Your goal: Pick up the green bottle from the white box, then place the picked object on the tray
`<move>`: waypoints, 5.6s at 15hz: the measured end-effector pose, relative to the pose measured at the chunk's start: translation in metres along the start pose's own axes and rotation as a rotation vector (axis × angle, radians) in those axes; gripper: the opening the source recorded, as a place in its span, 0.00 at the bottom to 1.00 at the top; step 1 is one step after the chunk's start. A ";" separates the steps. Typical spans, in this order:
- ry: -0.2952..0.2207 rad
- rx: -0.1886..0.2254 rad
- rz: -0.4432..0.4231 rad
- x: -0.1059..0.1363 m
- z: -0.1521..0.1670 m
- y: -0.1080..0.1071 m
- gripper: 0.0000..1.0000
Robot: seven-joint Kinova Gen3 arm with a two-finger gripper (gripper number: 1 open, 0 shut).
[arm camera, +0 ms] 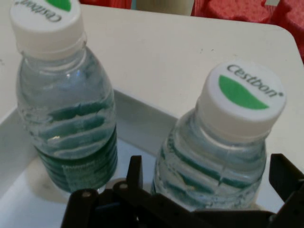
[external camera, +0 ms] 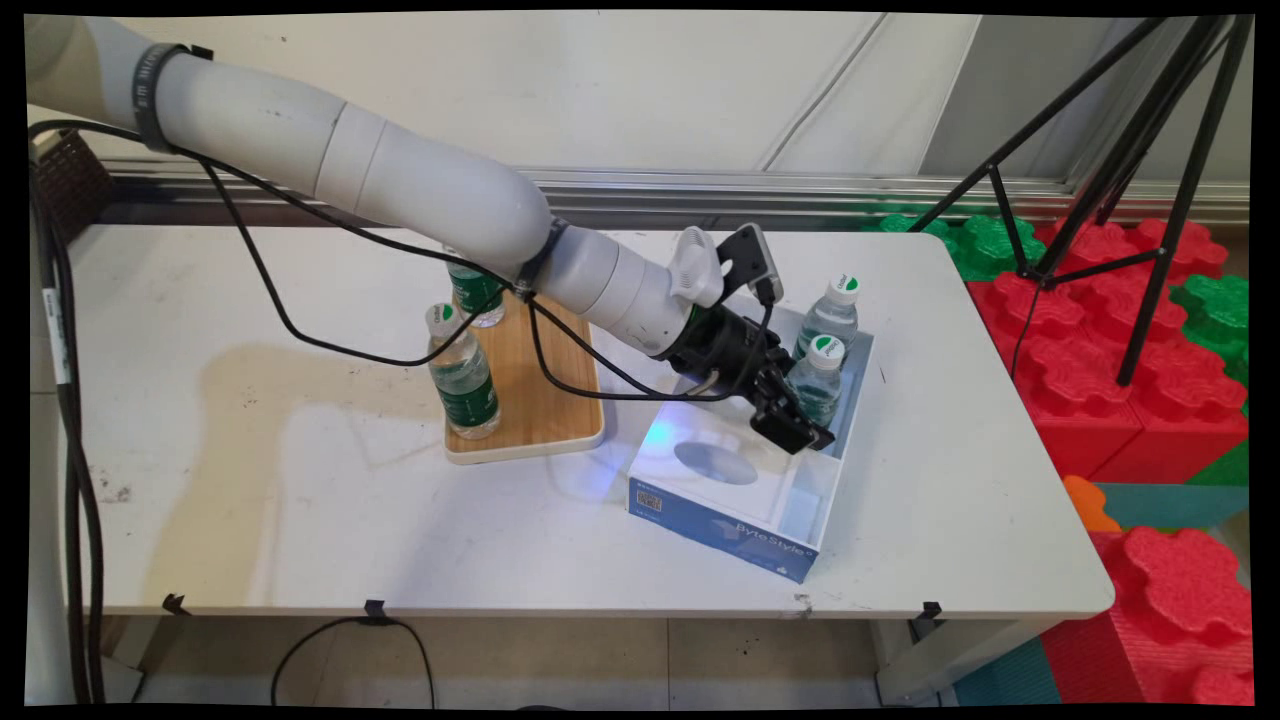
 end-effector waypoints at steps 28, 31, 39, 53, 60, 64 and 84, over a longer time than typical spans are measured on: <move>0.017 0.126 0.017 0.081 -0.145 -0.004 0.00; -0.002 0.153 0.005 0.081 -0.180 -0.022 0.00; -0.049 0.195 0.047 0.072 -0.264 -0.085 0.00; -0.155 0.065 0.004 0.014 -0.268 -0.192 0.00; -0.191 0.039 -0.074 -0.006 -0.249 -0.210 0.00; -0.219 0.014 -0.101 -0.017 -0.240 -0.218 0.00; -0.280 -0.099 0.059 -0.058 -0.221 -0.236 0.00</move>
